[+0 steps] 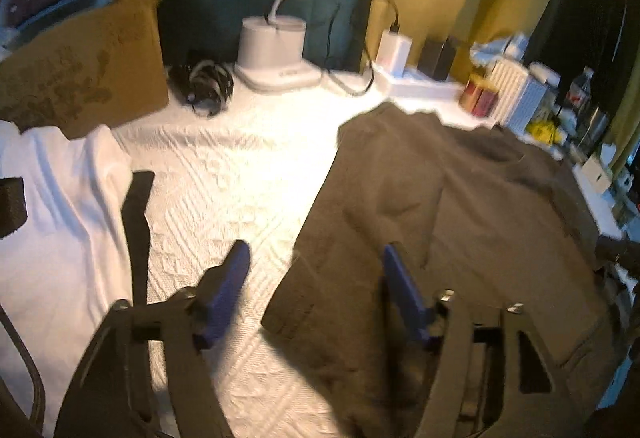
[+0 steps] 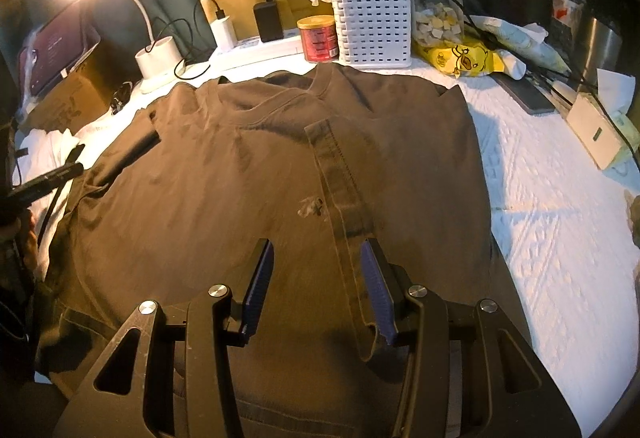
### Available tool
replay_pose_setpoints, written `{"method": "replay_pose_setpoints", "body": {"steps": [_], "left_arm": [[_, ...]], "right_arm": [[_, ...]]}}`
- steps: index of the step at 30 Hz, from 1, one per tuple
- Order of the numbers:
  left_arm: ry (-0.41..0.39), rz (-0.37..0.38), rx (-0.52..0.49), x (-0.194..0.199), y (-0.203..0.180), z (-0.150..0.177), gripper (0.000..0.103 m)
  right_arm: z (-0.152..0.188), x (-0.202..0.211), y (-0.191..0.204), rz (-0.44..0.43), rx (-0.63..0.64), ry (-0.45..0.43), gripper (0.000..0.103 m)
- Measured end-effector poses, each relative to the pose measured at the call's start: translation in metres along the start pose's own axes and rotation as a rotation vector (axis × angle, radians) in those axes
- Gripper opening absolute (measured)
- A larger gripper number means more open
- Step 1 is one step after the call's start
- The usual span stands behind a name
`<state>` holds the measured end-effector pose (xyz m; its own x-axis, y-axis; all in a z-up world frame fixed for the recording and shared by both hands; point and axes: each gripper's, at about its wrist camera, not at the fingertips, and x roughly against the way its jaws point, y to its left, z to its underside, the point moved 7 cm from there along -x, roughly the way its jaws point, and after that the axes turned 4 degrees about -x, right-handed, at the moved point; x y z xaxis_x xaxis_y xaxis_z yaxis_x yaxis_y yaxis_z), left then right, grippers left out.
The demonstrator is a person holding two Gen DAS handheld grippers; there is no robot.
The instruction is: Fold small clothes
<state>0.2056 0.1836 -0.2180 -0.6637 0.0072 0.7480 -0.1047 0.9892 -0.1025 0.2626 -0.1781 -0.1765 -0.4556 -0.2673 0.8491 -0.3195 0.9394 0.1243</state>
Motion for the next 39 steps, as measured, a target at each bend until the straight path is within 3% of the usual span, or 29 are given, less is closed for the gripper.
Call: {"method": "replay_pose_setpoints", "body": {"steps": [5, 9, 17, 24, 33, 39], "left_arm": [[0.043, -0.031, -0.032, -0.004, 0.003, 0.011, 0.038], [0.045, -0.01, -0.029, 0.0, 0.003, 0.015, 0.003], [-0.037, 0.041, -0.024, 0.023, -0.021, 0.003, 0.002], [-0.074, 0.098, -0.111, 0.034, -0.07, -0.013, 0.002], [0.021, 0.149, -0.214, 0.013, -0.123, 0.006, 0.002], [0.094, 0.154, -0.269, 0.006, -0.138, 0.027, 0.002]], "right_arm": [[-0.002, -0.005, 0.0, -0.009, -0.002, 0.003, 0.048], [-0.002, -0.007, 0.002, -0.021, 0.001, 0.002, 0.048], [-0.001, 0.001, -0.005, -0.032, -0.01, -0.022, 0.048], [0.006, 0.013, -0.028, -0.032, -0.051, -0.05, 0.048], [0.019, 0.025, -0.06, -0.043, -0.112, -0.071, 0.048], [0.026, 0.025, -0.073, -0.056, -0.14, -0.077, 0.048]]}}
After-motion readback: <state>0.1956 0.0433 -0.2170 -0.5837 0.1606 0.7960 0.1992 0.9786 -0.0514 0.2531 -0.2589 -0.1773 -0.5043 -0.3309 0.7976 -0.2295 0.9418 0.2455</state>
